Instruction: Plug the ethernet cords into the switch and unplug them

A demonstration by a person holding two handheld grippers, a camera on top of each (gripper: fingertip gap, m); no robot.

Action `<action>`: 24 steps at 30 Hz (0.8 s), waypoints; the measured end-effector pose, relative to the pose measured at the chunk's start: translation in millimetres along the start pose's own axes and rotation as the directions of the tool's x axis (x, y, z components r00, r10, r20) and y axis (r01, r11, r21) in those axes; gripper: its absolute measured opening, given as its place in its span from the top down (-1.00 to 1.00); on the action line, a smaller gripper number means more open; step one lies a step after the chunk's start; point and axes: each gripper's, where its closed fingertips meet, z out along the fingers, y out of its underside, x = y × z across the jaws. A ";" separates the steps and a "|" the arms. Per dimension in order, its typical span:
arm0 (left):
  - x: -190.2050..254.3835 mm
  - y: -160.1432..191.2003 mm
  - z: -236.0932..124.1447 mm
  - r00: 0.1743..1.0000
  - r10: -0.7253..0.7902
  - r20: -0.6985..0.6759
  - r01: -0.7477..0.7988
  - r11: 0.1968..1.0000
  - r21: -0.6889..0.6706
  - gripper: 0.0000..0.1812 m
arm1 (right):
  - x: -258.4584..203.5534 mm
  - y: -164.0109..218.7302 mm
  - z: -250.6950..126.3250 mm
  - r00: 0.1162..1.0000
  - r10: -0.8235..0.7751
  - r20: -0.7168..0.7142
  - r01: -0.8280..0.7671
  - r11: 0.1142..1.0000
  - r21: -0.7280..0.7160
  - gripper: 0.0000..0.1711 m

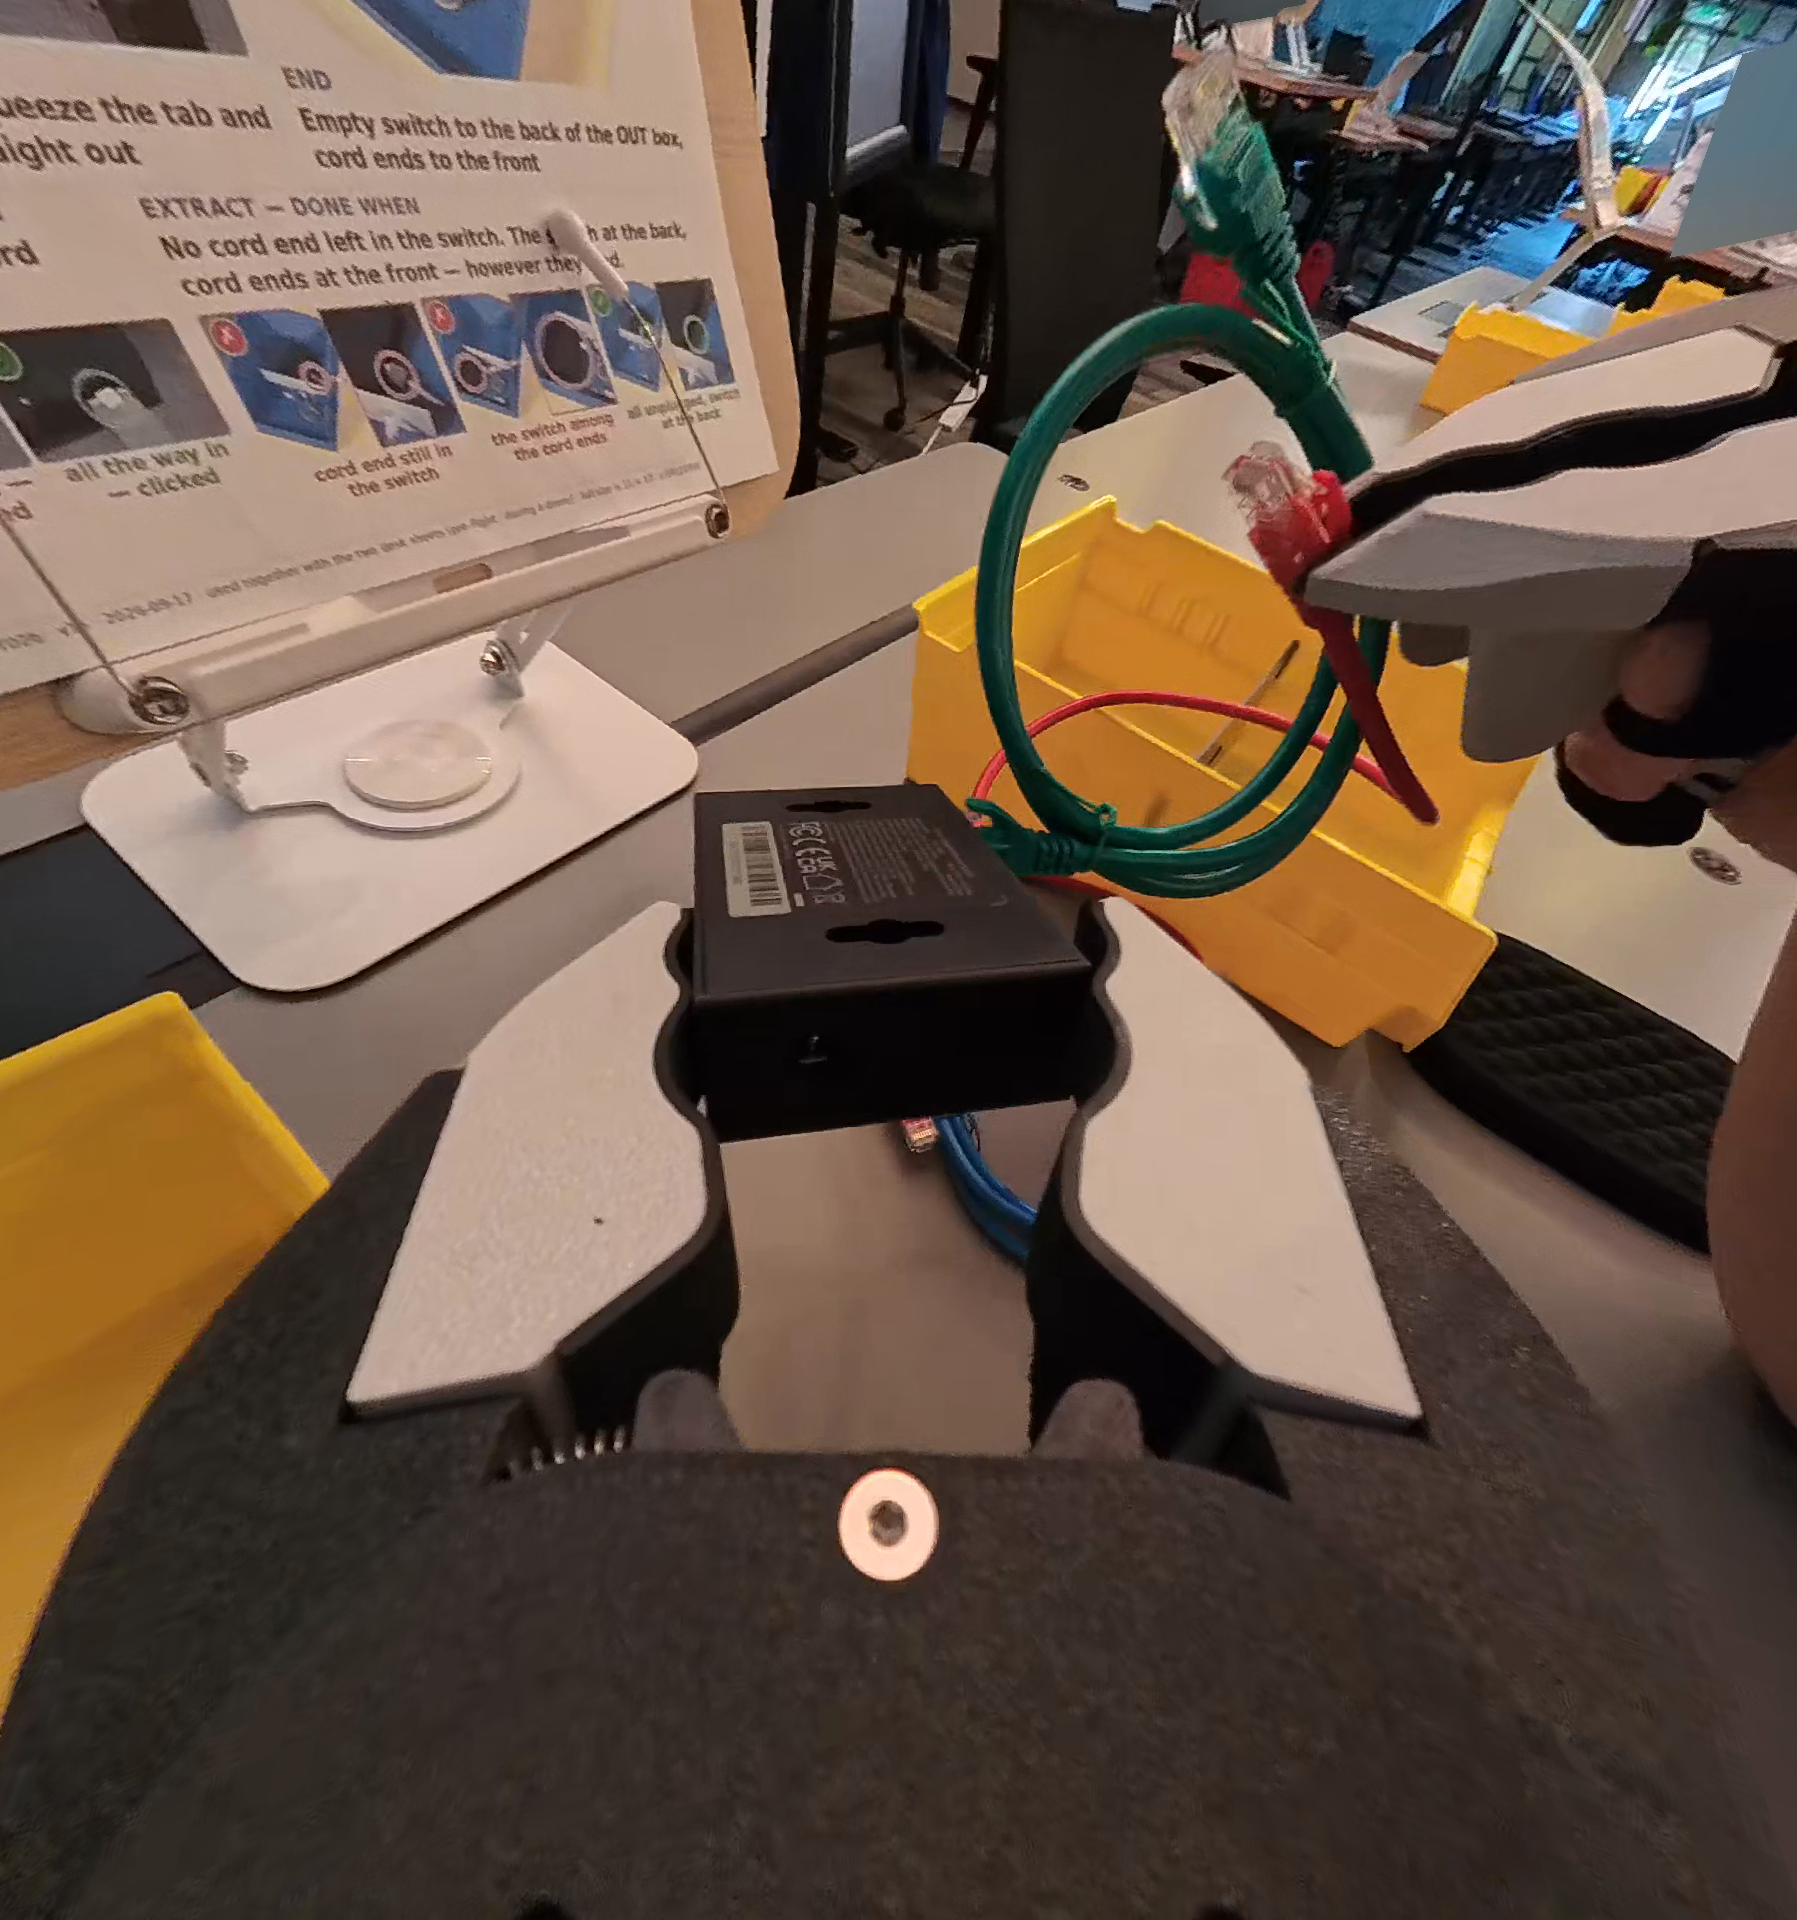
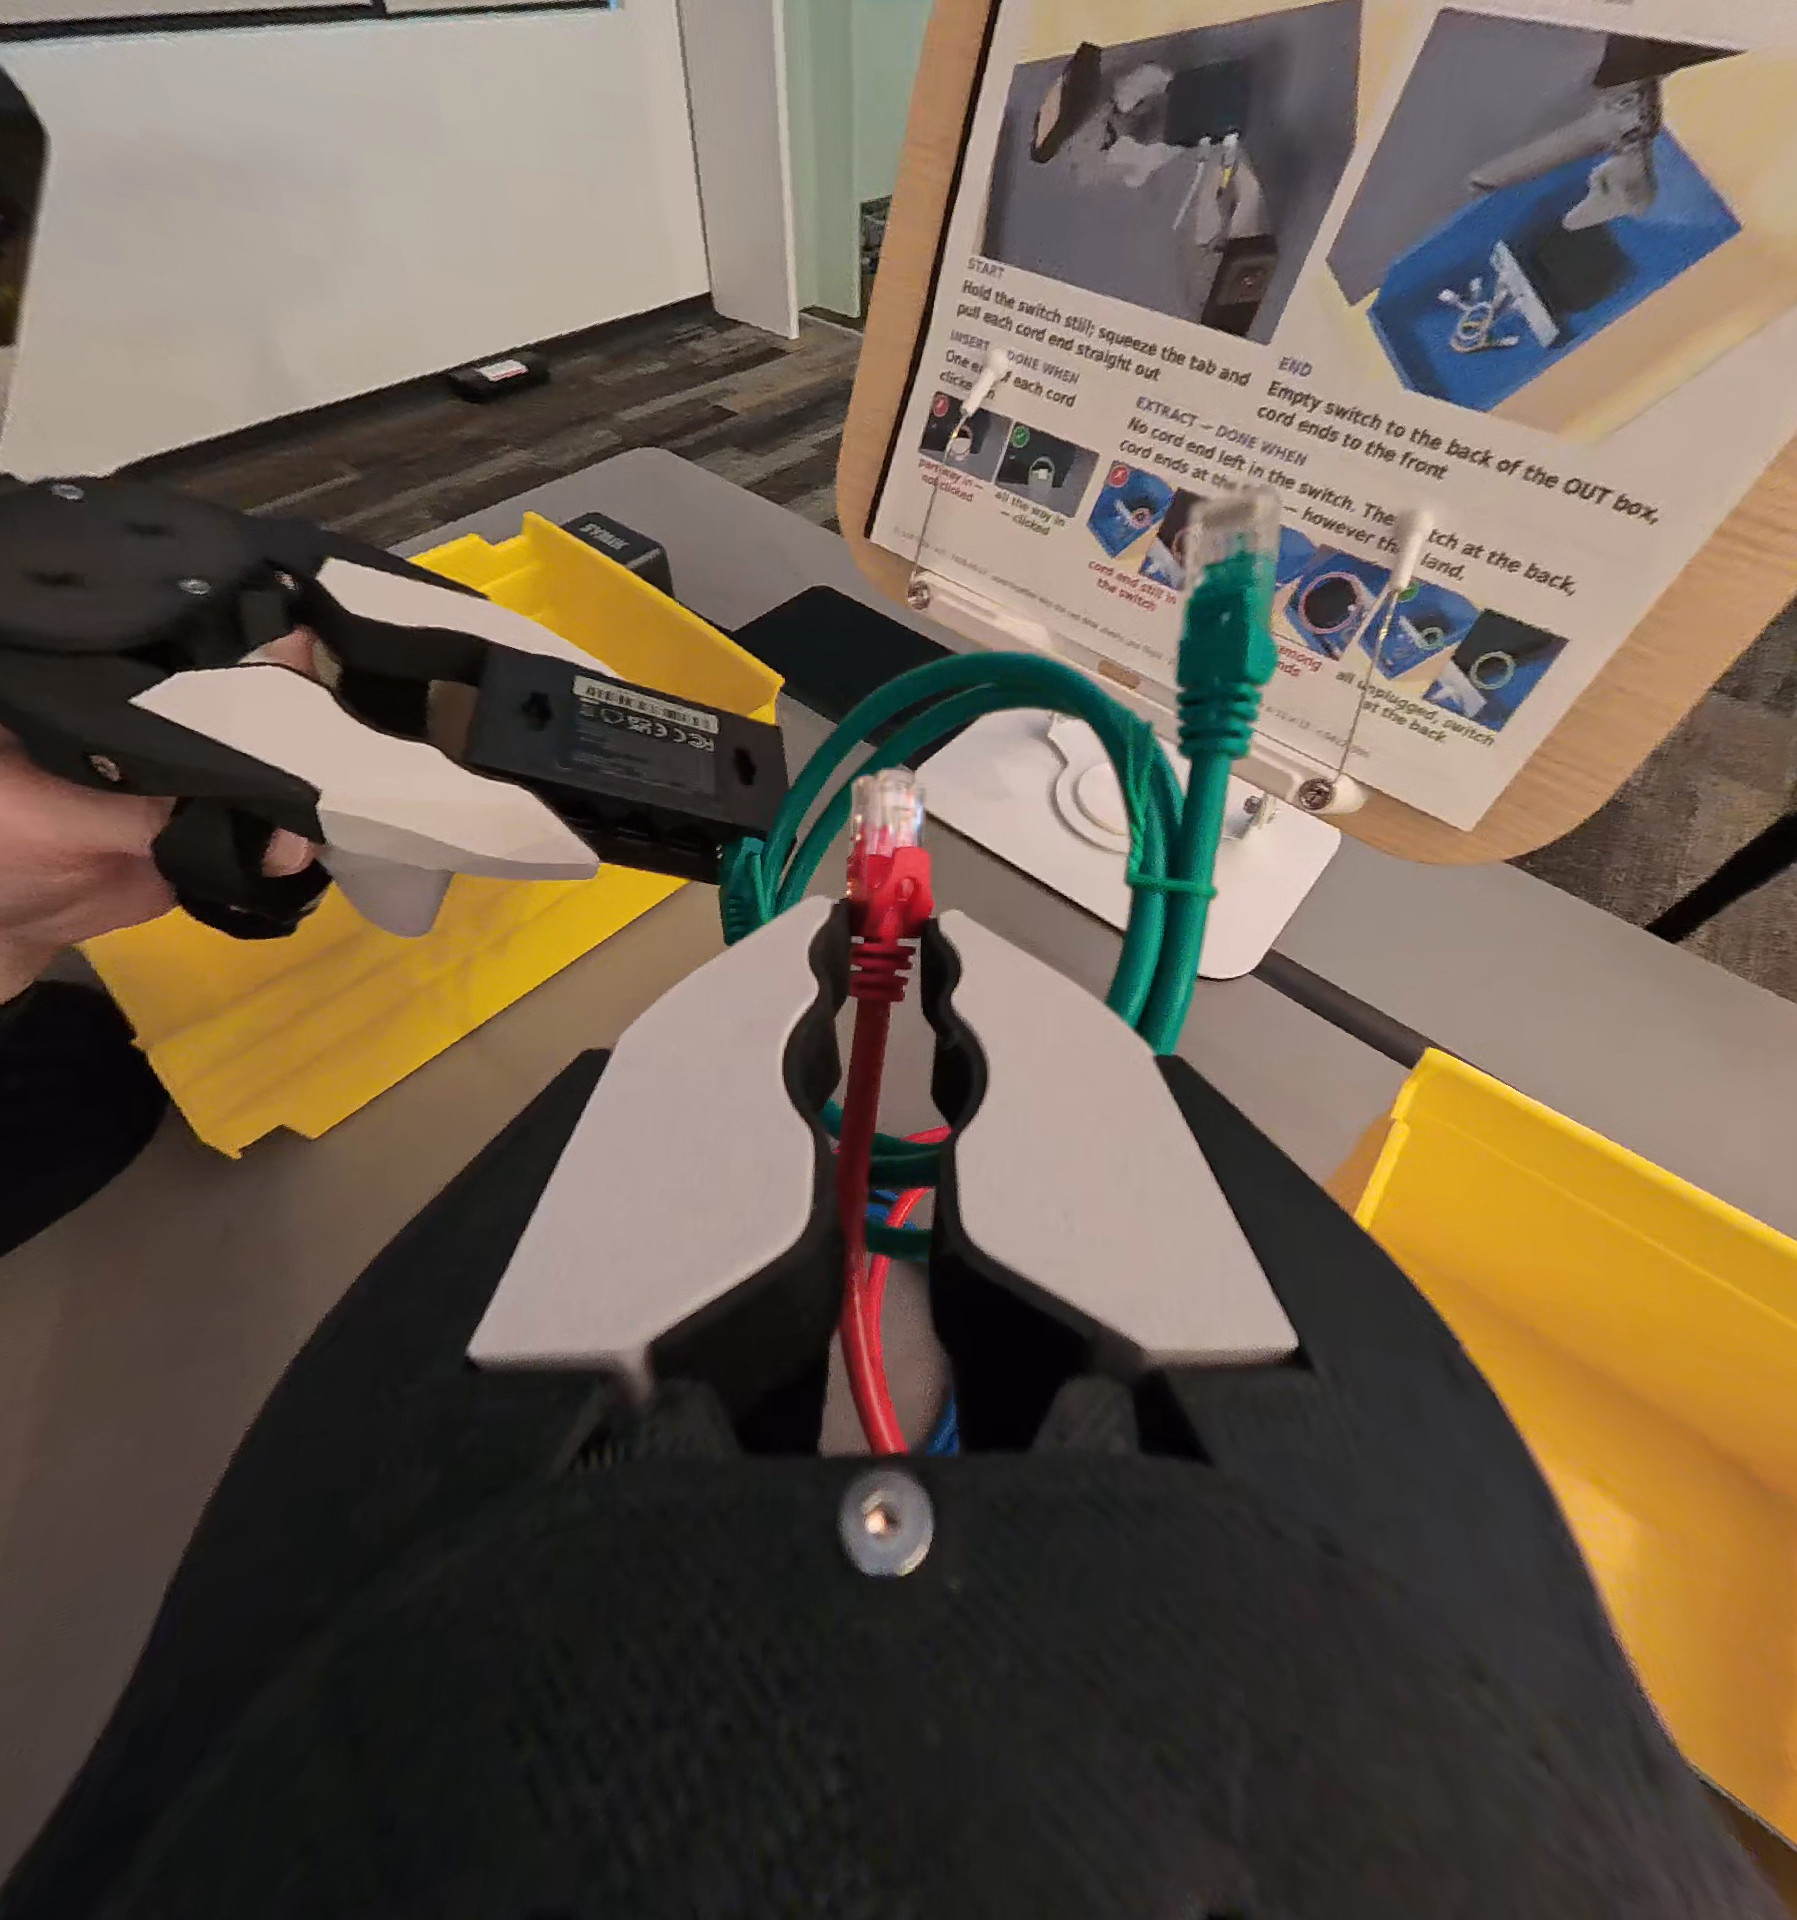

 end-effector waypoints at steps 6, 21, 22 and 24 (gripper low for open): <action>1.9 -8.9 -6.0 0.999 -0.037 -0.038 0.038 0.998 0.049 0.25 | -19.6 -5.6 -7.7 0.997 -0.057 0.043 0.058 0.998 -0.003 0.84; -2.9 24.4 11.4 0.994 0.106 0.033 -0.101 0.986 -0.134 0.29 | -49.5 47.2 22.5 0.982 -0.092 0.163 0.134 0.954 -0.269 0.84; -8.5 19.9 6.9 0.994 0.095 0.048 -0.089 0.989 -0.117 0.29 | -58.3 55.0 19.3 0.974 -0.072 0.216 0.138 0.941 -0.308 0.84; -20.0 8.0 -4.1 0.995 0.061 0.073 -0.056 0.996 -0.065 0.29 | -91.9 69.2 8.7 0.924 -0.028 0.382 0.175 0.918 -0.355 0.84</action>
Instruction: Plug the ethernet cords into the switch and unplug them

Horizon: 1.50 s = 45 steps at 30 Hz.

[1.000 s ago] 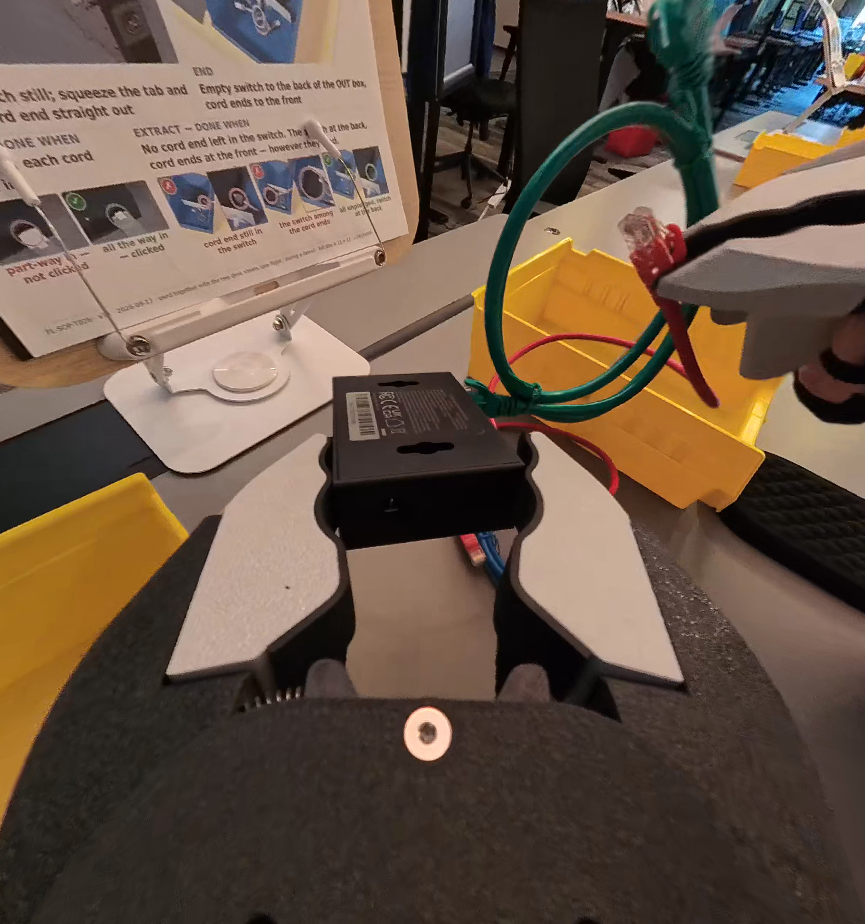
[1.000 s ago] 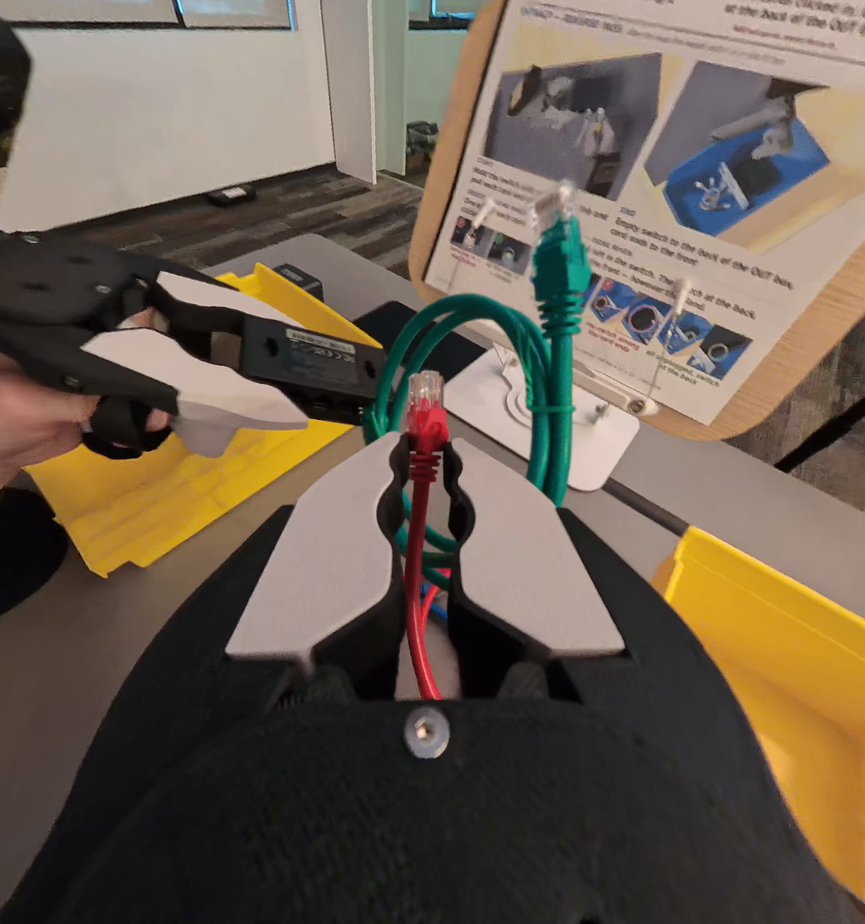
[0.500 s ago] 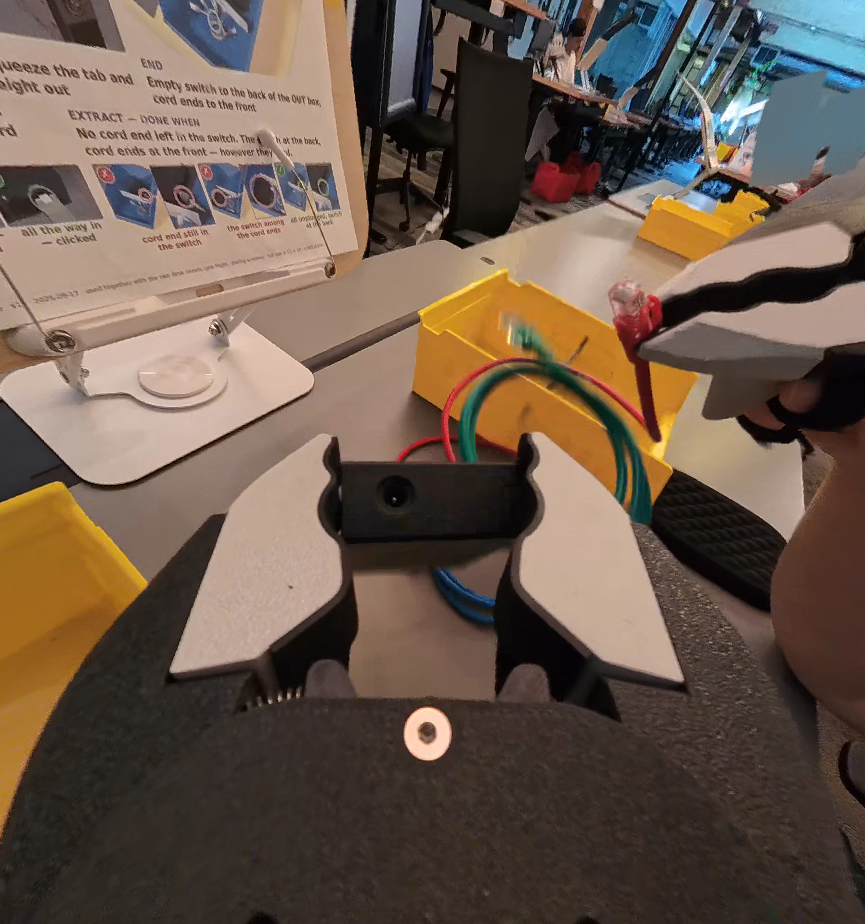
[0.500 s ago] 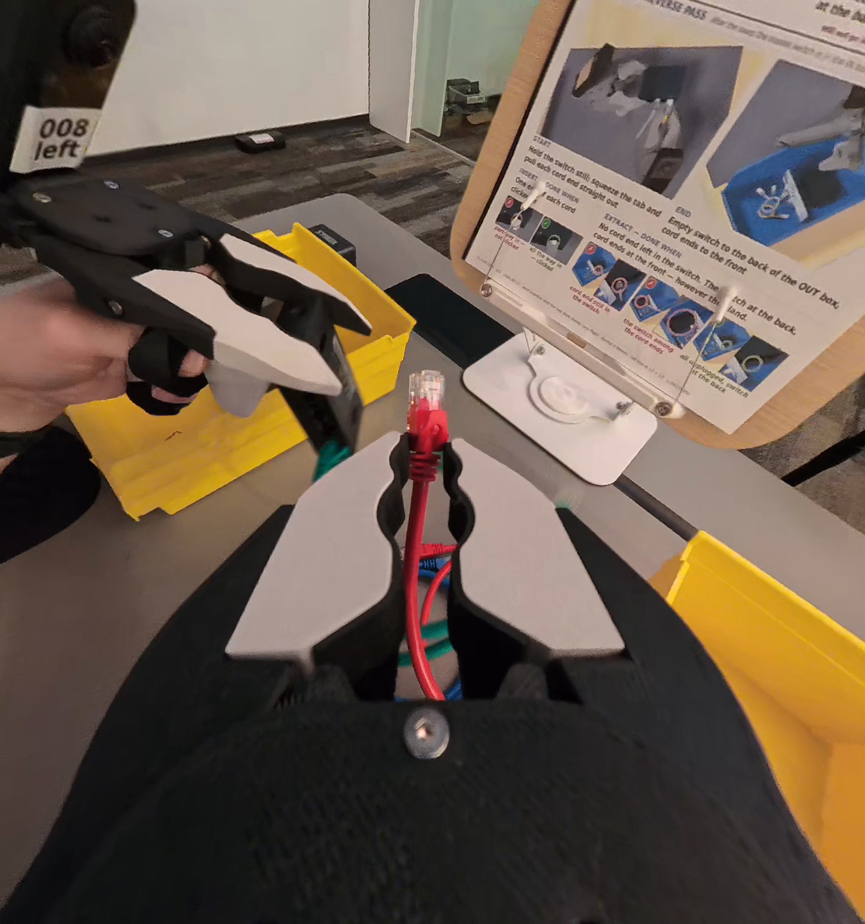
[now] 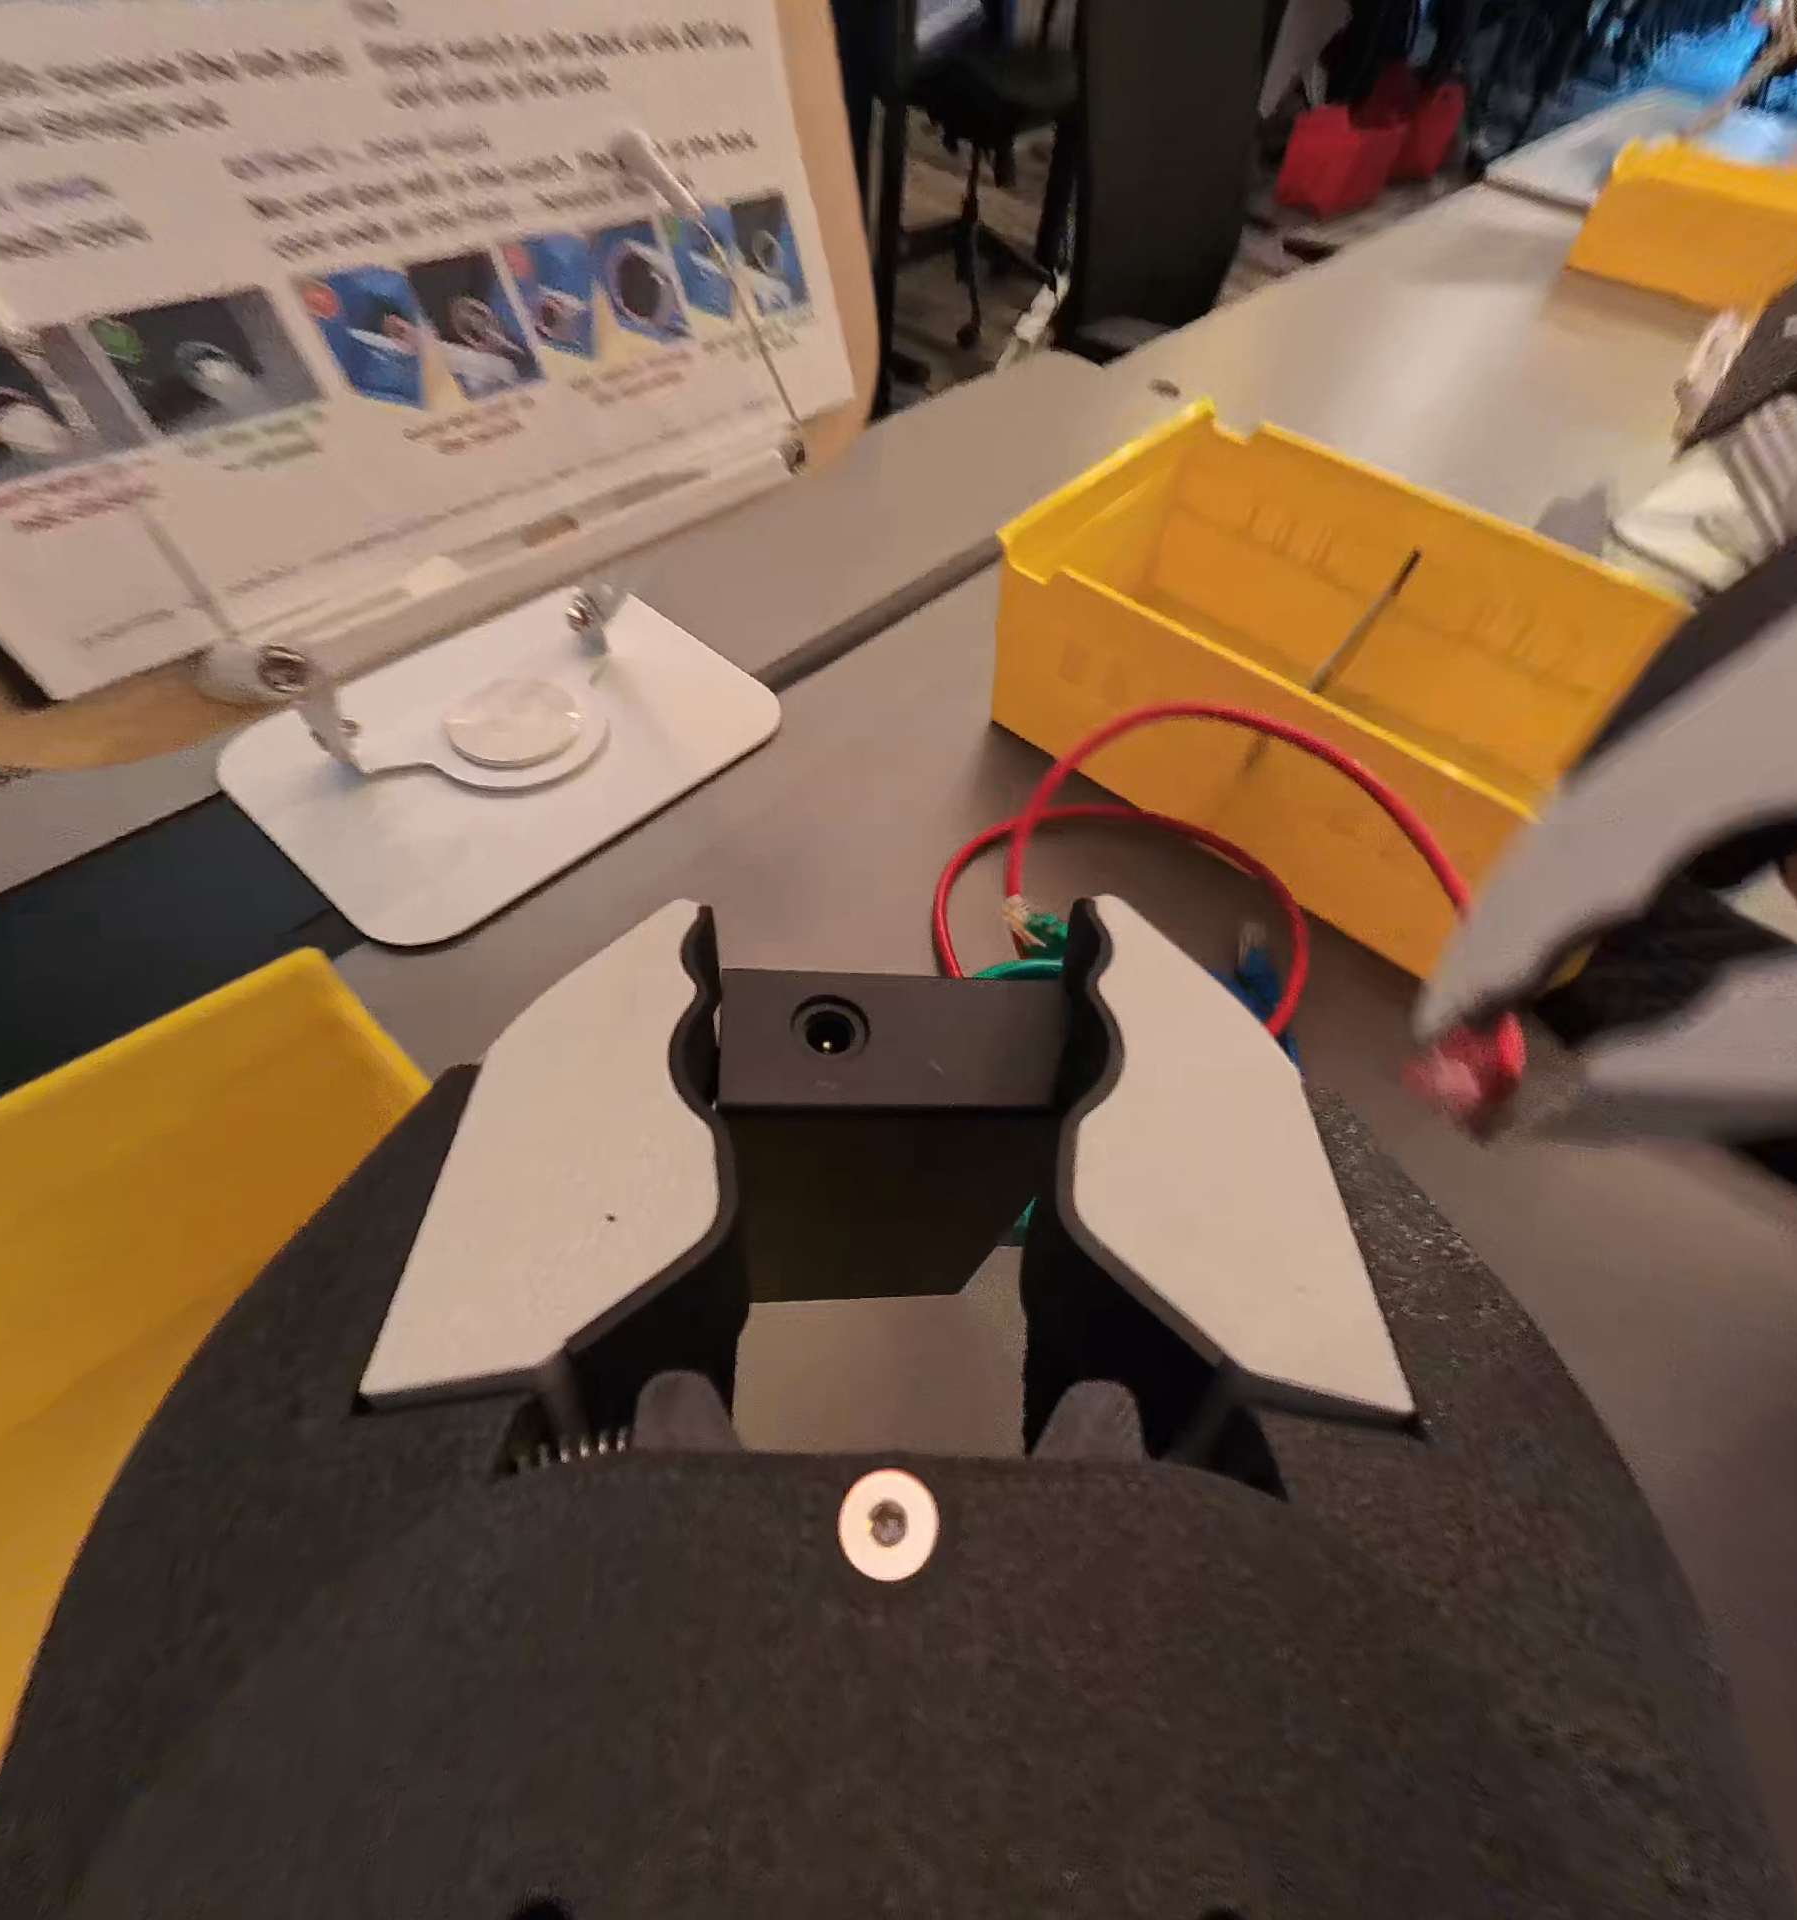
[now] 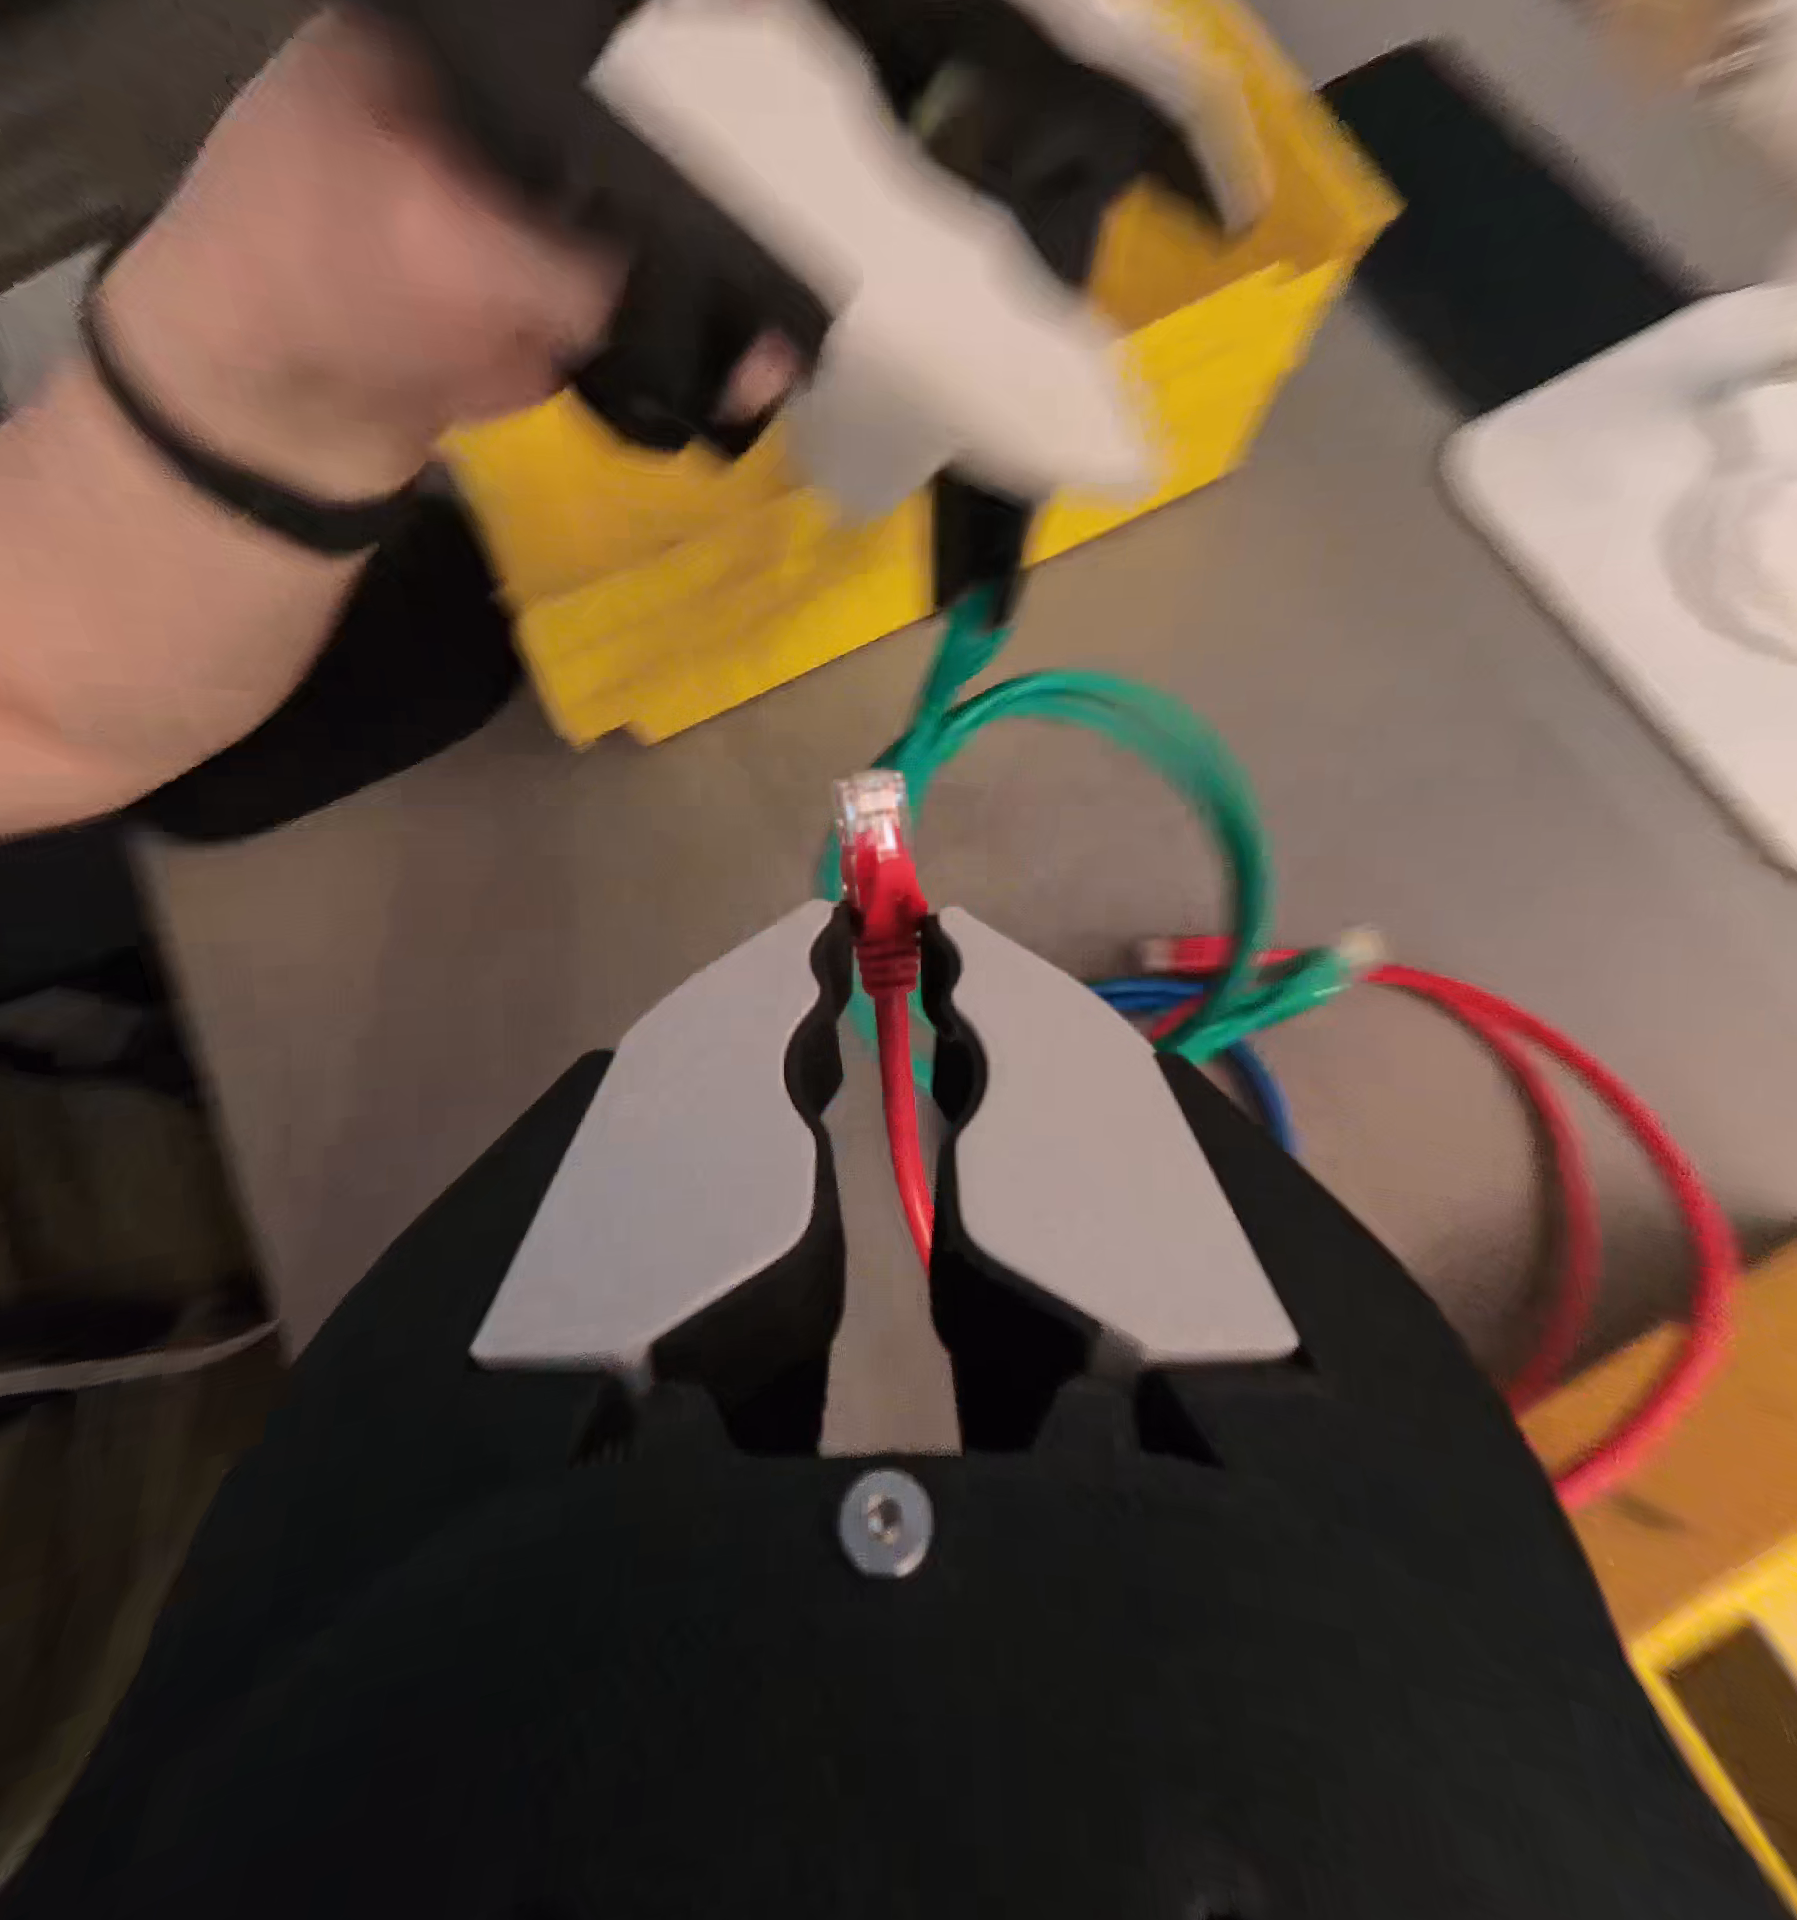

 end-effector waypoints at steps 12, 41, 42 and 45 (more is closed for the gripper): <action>-29.1 -28.3 -33.1 0.991 -0.132 -0.010 0.132 0.981 0.144 0.29 | -95.2 91.5 95.5 0.954 -0.151 0.260 0.157 0.988 -0.002 0.71; -28.9 -42.2 -43.2 0.983 -0.155 0.097 0.129 0.964 0.234 0.29 | -0.8 -99.4 63.8 0.808 -0.404 -0.430 0.539 0.802 0.259 0.61; -27.6 -43.2 -43.6 0.983 -0.154 0.099 0.126 0.962 0.241 0.29 | 1.3 -99.9 63.0 0.827 -0.379 -0.415 0.511 0.814 0.276 0.61; -21.9 -44.9 -42.9 0.985 -0.141 0.101 0.112 0.963 0.246 0.29 | 16.3 -98.5 62.8 0.855 -0.308 -0.418 0.446 0.848 0.286 0.59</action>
